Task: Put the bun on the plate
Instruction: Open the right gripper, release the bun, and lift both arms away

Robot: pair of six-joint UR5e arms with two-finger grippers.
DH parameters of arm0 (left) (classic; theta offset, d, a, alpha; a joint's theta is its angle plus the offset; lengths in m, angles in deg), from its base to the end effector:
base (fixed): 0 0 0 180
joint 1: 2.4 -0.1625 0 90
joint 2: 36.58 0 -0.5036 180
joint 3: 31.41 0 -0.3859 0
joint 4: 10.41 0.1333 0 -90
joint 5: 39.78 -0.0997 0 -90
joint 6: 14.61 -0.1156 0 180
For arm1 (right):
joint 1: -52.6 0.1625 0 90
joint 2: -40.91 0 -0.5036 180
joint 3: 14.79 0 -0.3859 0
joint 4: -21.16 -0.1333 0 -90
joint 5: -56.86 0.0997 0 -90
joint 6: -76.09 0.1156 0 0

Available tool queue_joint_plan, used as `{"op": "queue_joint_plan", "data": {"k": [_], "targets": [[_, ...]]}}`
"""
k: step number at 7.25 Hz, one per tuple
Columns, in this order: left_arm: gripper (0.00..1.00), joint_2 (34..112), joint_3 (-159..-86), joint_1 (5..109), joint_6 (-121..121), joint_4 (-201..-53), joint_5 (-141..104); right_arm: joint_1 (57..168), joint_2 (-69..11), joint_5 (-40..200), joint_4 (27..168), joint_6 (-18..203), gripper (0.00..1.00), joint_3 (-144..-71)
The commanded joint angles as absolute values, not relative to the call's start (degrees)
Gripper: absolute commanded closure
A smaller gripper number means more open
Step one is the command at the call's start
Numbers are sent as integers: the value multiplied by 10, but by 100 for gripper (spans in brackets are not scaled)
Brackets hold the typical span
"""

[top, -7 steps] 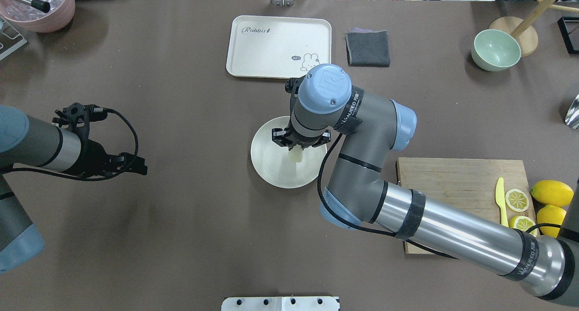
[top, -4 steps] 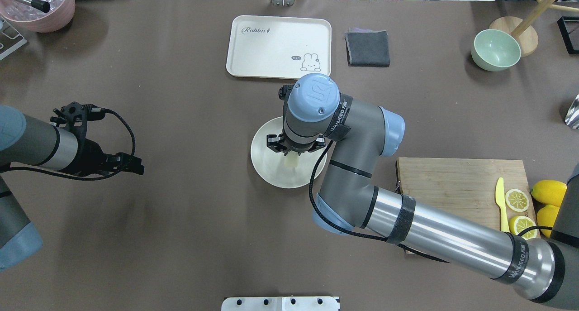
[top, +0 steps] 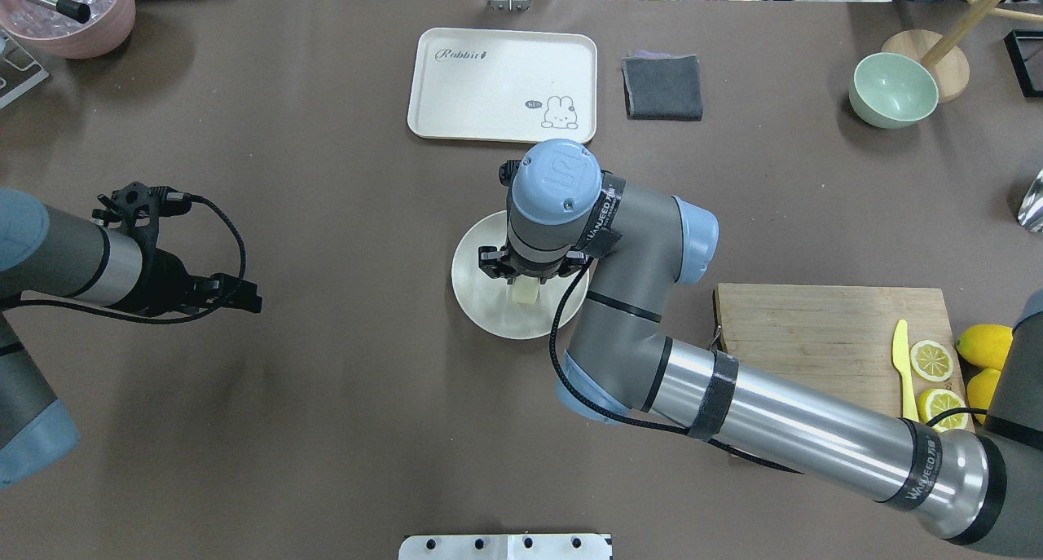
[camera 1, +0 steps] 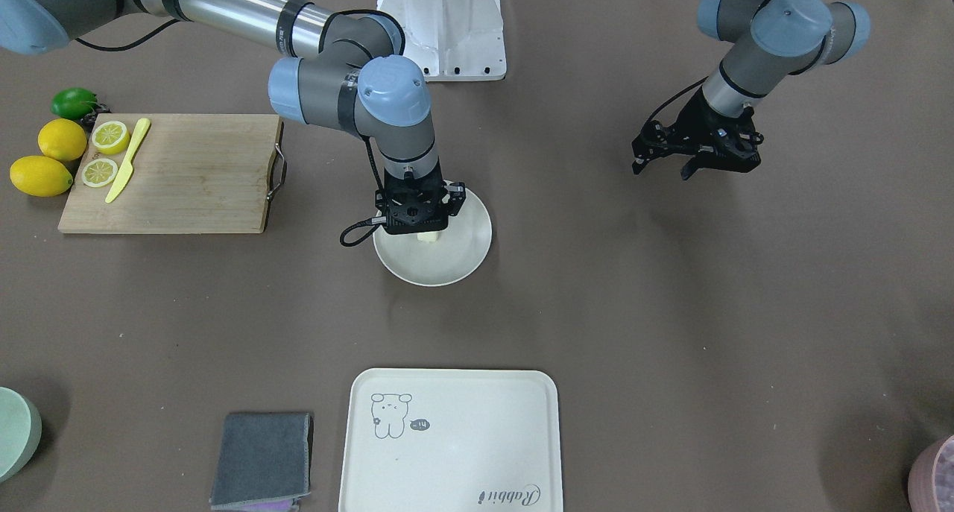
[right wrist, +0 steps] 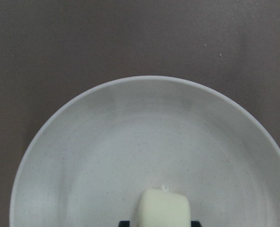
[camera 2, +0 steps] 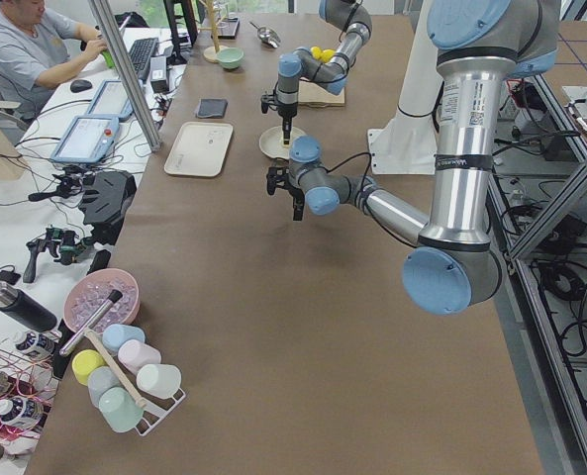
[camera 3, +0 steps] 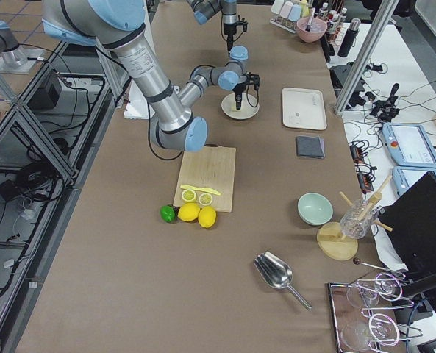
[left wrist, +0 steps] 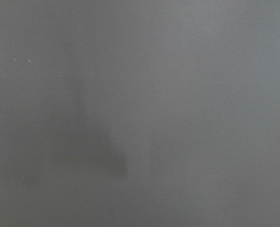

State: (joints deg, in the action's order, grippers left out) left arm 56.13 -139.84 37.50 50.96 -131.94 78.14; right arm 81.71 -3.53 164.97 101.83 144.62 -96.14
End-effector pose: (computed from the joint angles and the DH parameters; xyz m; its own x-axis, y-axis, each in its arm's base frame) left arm 0.3523 -0.3978 0.5090 0.5398 0.0250 -0.8414 0.0636 0.9955 0.0703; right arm -0.6659 -0.4823 0.2873 0.6598 -0.0308 0.7508 -0.0266 0.9976 0.0643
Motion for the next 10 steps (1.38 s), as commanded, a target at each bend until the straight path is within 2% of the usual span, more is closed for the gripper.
{"op": "queue_joint_plan", "data": {"k": [1,3,4,6,7,8,10], "targets": [[3,568,-1391,373,509,-1320,783,817,-35,1650,1018,1444,24,-960],[3,568,-1391,374,509,-1321,782,825,-36,1655,1018,1442,24,-975],[3,567,-1392,376,508,-1321,782,846,-43,1669,1025,1443,1,-995],[3,561,-1403,396,506,-1317,787,944,-125,1771,1078,1393,1,-1105],[3,540,-1407,418,466,-1317,804,1006,-201,1821,1096,1317,1,-1177],[3,513,-1402,469,380,-1317,865,1064,-269,1859,1096,1252,0,-1209],[3,440,-1393,590,207,-1311,912,1176,-380,1899,1095,1063,0,-1206]]}}
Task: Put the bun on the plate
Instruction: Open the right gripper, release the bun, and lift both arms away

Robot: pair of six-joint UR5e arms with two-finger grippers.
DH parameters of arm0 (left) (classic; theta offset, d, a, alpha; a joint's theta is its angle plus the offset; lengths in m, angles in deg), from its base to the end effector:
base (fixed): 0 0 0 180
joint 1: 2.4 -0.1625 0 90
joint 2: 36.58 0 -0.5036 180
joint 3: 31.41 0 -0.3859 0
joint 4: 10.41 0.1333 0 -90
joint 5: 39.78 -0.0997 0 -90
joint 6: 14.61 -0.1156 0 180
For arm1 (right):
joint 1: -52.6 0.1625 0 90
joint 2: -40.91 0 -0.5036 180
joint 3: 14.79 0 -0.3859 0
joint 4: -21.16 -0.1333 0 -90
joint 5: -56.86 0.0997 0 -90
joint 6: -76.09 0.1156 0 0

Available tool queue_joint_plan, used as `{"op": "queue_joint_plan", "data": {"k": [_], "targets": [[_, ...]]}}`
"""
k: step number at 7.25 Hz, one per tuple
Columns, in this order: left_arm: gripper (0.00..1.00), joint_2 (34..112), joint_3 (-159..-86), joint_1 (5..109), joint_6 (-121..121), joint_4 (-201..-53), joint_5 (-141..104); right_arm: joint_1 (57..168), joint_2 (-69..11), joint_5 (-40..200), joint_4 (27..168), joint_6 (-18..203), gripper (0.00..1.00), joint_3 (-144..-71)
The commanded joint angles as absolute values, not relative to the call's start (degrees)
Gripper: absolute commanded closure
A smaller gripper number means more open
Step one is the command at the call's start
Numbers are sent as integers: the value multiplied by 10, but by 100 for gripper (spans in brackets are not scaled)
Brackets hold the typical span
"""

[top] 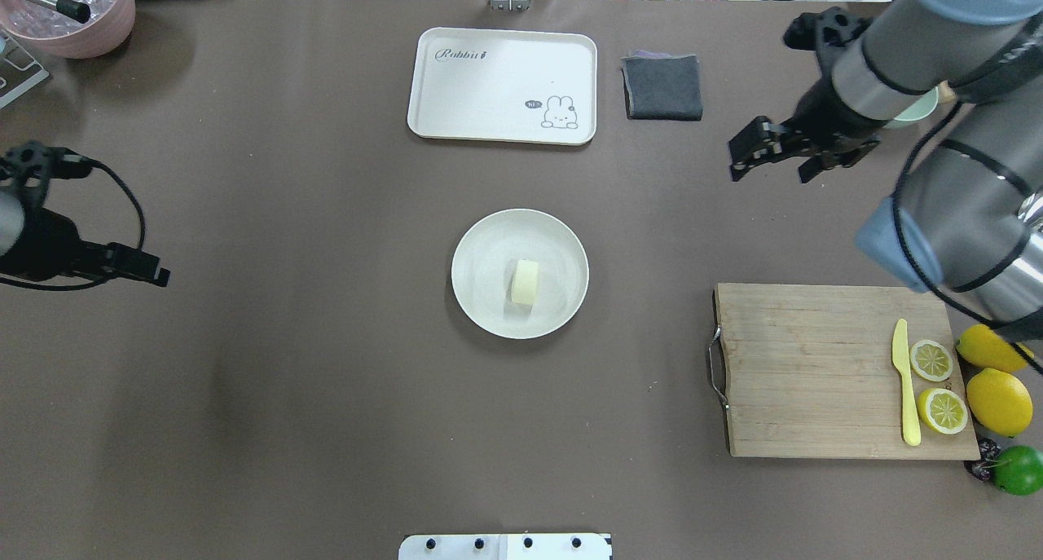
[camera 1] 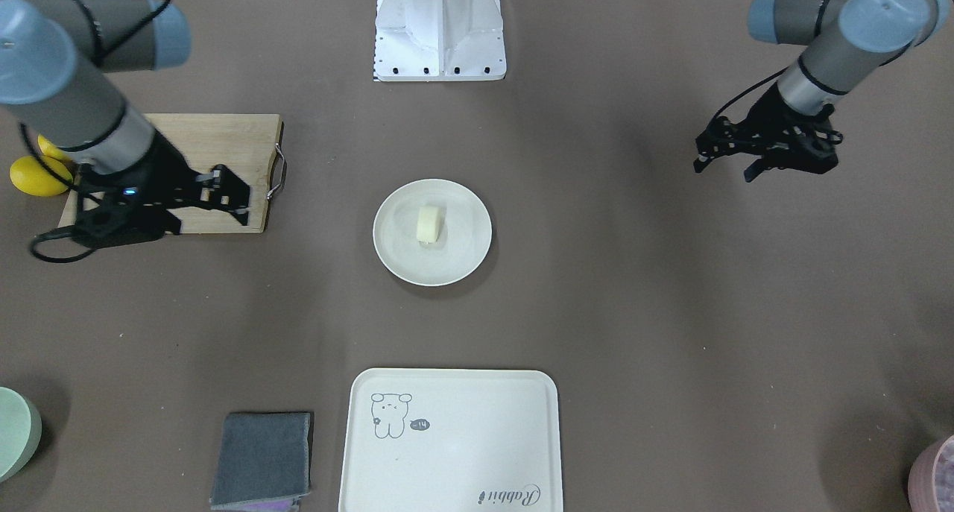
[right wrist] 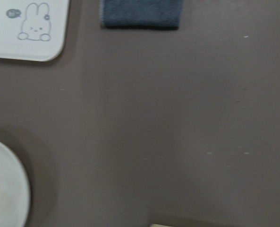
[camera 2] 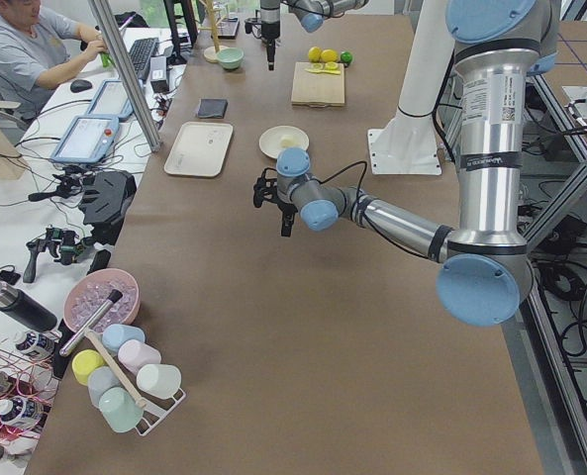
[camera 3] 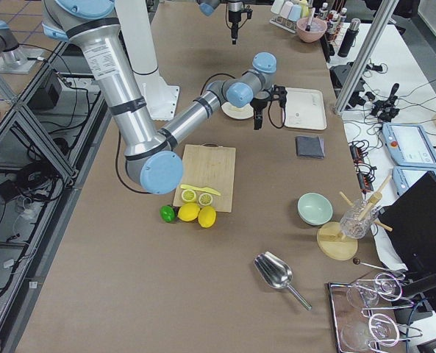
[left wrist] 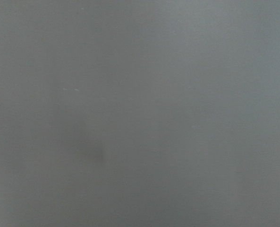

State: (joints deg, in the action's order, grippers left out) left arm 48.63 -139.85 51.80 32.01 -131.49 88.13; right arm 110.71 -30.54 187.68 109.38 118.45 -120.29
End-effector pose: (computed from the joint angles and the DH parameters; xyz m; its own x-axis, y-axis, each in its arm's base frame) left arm 0.2232 -0.4160 0.5679 0.5678 0.1391 -0.8113 -0.0042 0.9861 0.1661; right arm -0.2743 -0.5501 0.4364 0.6140 -0.0717 0.7860 0.0198 0.9970 0.0755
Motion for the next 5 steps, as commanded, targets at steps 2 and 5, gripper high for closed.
{"op": "queue_joint_plan", "data": {"k": [2,5], "targets": [[3,420,-1369,718,-1,-1226,949,1277,-461,1902,1096,874,0,-1172],[3,420,-1345,841,-156,-1128,988,1398,-546,1895,1095,726,0,-1129]]}}
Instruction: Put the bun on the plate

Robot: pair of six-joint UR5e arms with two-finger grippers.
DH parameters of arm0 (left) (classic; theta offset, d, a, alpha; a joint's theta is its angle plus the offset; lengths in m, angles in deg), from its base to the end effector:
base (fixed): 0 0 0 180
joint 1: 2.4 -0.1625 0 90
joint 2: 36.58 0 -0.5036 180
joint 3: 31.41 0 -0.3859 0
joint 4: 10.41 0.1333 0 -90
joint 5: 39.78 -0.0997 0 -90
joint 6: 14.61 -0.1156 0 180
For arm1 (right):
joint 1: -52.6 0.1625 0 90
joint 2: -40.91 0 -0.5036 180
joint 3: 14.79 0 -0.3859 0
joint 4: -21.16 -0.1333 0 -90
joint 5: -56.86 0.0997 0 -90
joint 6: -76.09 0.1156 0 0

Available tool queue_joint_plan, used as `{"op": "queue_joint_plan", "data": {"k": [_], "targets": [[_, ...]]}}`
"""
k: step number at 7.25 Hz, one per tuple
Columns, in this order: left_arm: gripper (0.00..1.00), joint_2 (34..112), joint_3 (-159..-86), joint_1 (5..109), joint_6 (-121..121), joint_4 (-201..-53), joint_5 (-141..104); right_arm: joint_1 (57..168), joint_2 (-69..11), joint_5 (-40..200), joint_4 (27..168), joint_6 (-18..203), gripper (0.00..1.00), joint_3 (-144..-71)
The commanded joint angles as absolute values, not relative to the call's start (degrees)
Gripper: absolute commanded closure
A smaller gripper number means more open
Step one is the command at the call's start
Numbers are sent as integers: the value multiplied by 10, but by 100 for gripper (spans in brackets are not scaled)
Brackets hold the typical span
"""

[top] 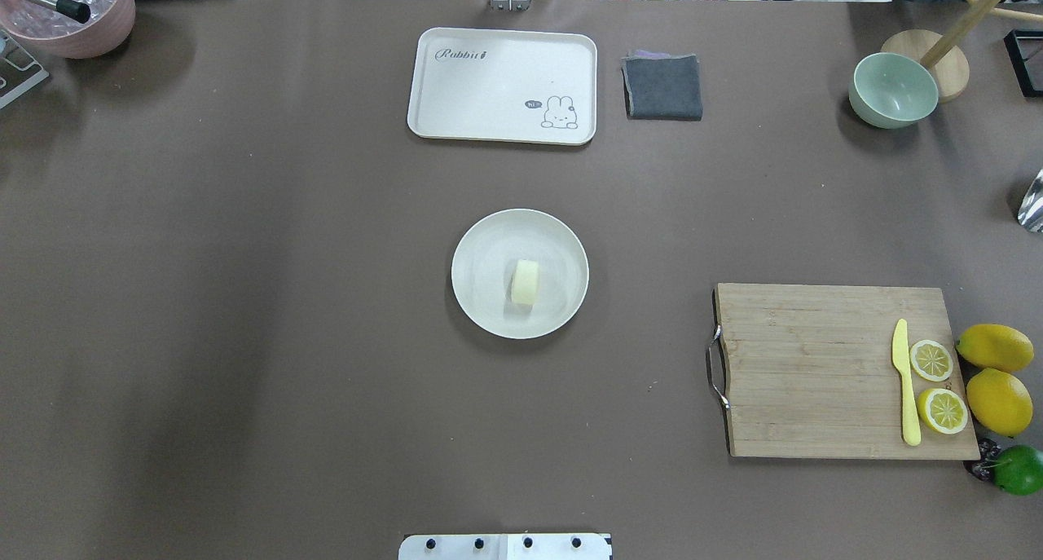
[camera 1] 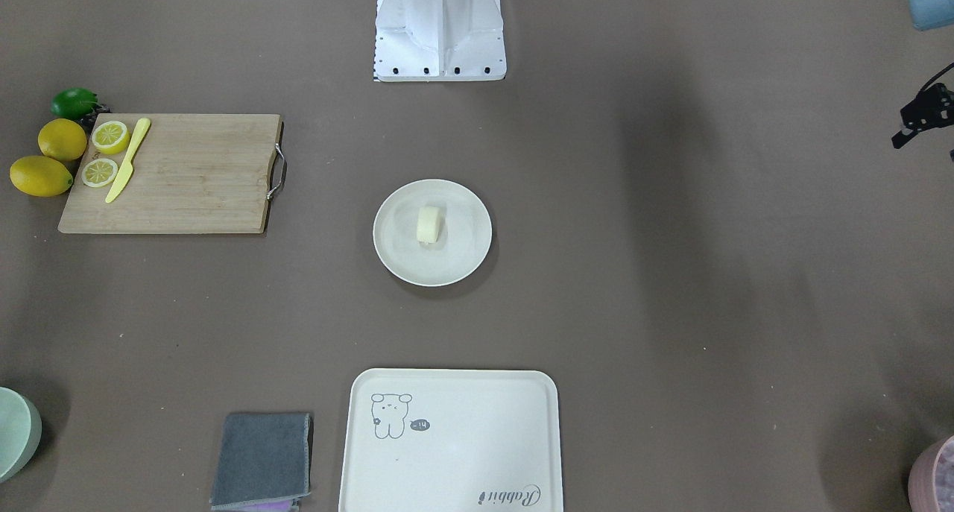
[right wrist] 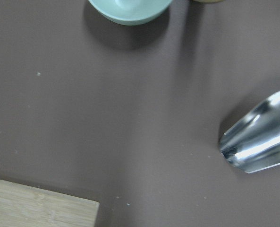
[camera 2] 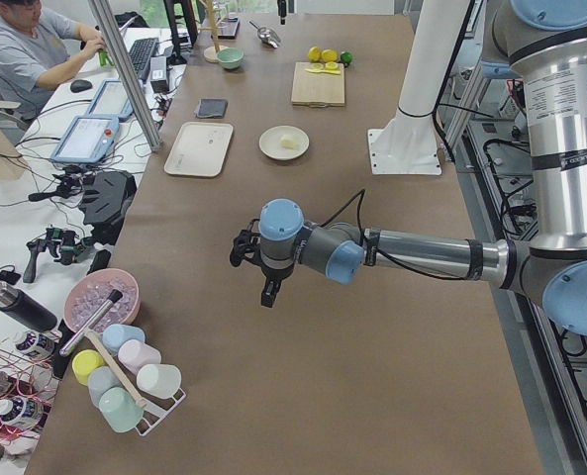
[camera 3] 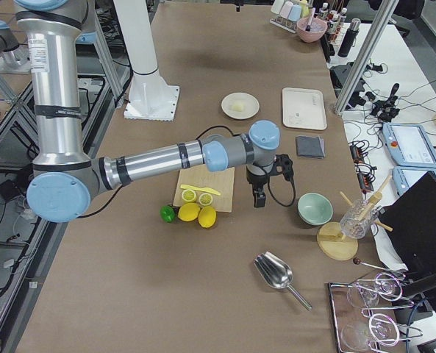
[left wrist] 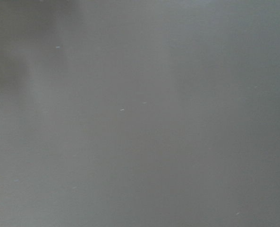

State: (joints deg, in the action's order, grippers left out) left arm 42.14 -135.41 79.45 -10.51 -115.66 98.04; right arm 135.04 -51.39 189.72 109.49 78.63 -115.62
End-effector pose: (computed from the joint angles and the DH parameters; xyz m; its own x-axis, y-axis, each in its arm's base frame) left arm 0.0104 -0.4084 0.6811 0.6403 0.2534 -0.7251 -0.0893 0.9622 0.2573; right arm -0.0082 -0.4776 0.6742 0.7158 -0.1724 0.6766 0.0979 0.9842 0.1472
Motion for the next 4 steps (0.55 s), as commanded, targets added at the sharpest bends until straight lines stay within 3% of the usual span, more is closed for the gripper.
{"op": "queue_joint_plan", "data": {"k": [1,4], "targets": [[3,409,-1345,843,-157,-1128,989,1410,-548,1900,1095,694,0,-1114],[2,416,-1362,891,-151,-1073,1004,1410,-552,1894,1091,681,0,-1107]]}}
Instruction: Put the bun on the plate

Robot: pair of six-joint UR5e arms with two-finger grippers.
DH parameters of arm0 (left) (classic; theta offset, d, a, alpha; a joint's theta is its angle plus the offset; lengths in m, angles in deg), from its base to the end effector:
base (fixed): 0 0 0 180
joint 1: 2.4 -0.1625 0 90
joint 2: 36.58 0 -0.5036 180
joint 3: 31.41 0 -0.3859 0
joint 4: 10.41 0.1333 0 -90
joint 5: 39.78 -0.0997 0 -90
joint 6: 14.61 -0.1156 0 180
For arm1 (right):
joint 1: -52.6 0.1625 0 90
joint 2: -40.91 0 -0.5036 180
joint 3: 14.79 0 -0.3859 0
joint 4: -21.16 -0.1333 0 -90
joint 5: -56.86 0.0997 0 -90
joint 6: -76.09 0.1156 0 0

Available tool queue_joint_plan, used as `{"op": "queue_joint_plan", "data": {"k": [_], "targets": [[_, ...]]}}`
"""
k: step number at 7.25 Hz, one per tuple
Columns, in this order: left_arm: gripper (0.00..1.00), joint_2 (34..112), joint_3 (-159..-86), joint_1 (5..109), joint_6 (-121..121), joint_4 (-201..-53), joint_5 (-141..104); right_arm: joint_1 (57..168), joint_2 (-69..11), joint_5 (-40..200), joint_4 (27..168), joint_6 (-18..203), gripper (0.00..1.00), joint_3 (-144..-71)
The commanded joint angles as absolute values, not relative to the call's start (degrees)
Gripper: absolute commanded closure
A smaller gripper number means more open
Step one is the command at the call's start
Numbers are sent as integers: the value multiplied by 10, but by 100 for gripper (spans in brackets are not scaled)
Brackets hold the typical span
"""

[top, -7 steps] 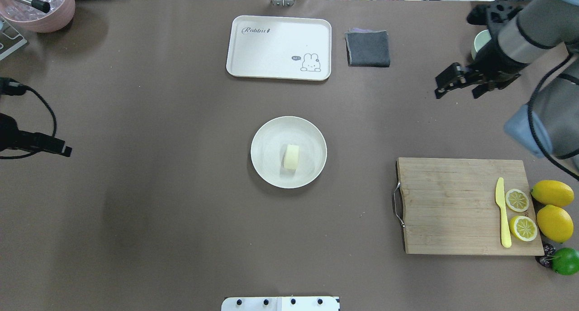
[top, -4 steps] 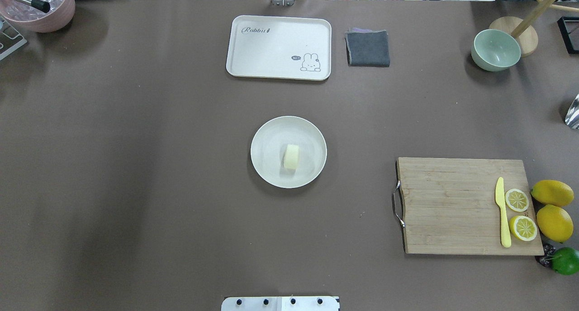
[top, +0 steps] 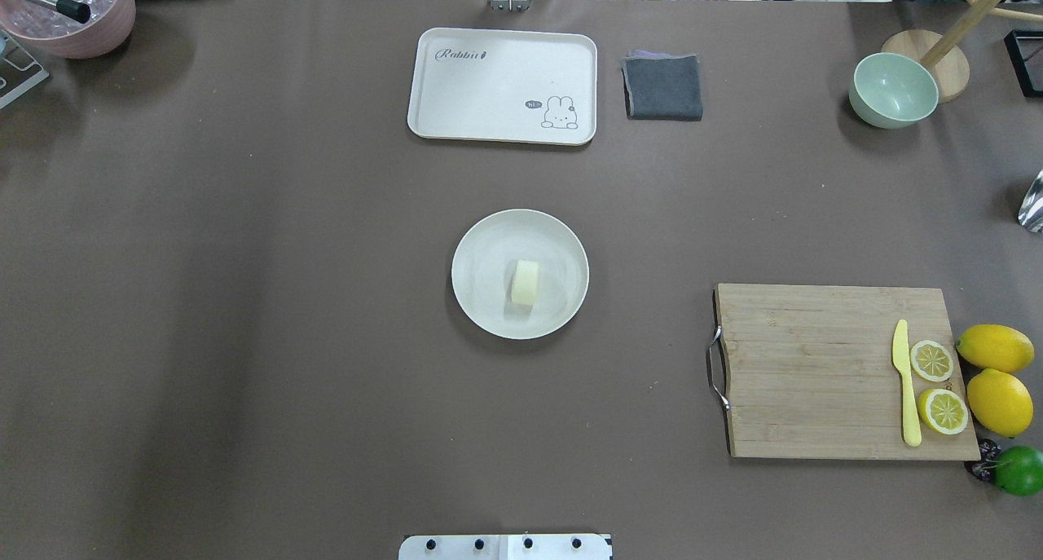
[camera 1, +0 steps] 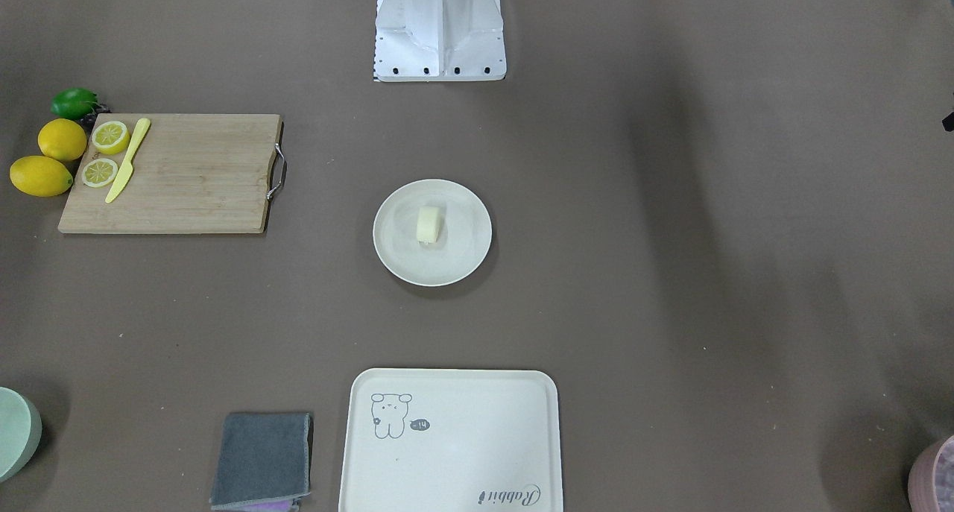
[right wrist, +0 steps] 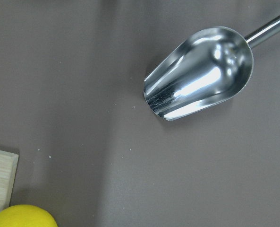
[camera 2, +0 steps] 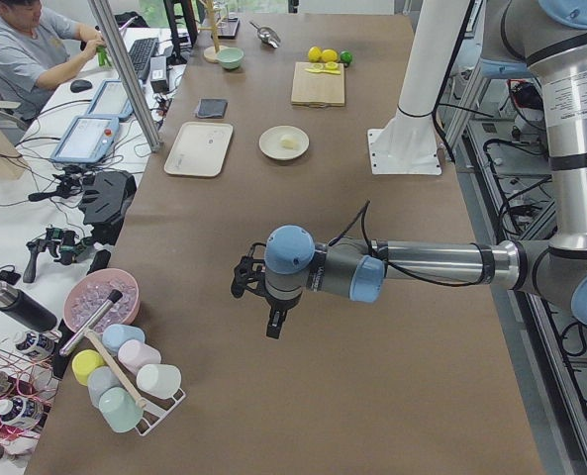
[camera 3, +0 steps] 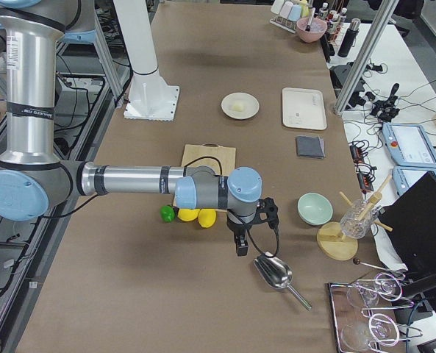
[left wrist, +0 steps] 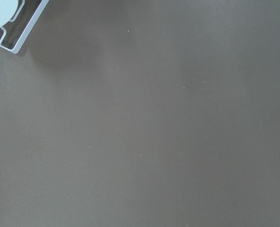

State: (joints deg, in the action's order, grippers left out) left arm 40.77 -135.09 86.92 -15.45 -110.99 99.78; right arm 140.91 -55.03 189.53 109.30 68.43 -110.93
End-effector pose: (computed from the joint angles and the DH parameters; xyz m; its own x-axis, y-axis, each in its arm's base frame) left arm -0.0407 -0.3888 0.7003 0.6465 0.1752 -0.7425 -0.0211 0.9770 0.2122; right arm 0.0421 -0.4379 0.7434 0.7238 -0.1788 0.6665 0.1271 0.9839 0.1259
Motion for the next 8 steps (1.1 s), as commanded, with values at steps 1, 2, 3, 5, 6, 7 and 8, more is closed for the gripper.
{"op": "queue_joint_plan", "data": {"k": [1,2,3,5,6,7,8], "targets": [[3,436,-1385,881,-157,-974,1002,1410,-558,1883,1090,679,0,-1108],[2,464,-1389,879,-158,-936,983,1411,-561,1882,1089,680,0,-1109],[2,462,-1393,878,-156,-935,953,1411,-561,1887,1089,682,0,-1111],[2,457,-1408,880,-158,-942,956,1410,-562,1889,1090,684,0,-1107],[2,459,-1405,879,-160,-943,950,1410,-559,1890,1089,690,0,-1107],[2,456,-1407,877,-165,-947,936,1409,-559,1889,1088,690,0,-1100],[2,452,-1404,878,-204,-946,935,1409,-557,1889,1087,689,0,-1091]]}}
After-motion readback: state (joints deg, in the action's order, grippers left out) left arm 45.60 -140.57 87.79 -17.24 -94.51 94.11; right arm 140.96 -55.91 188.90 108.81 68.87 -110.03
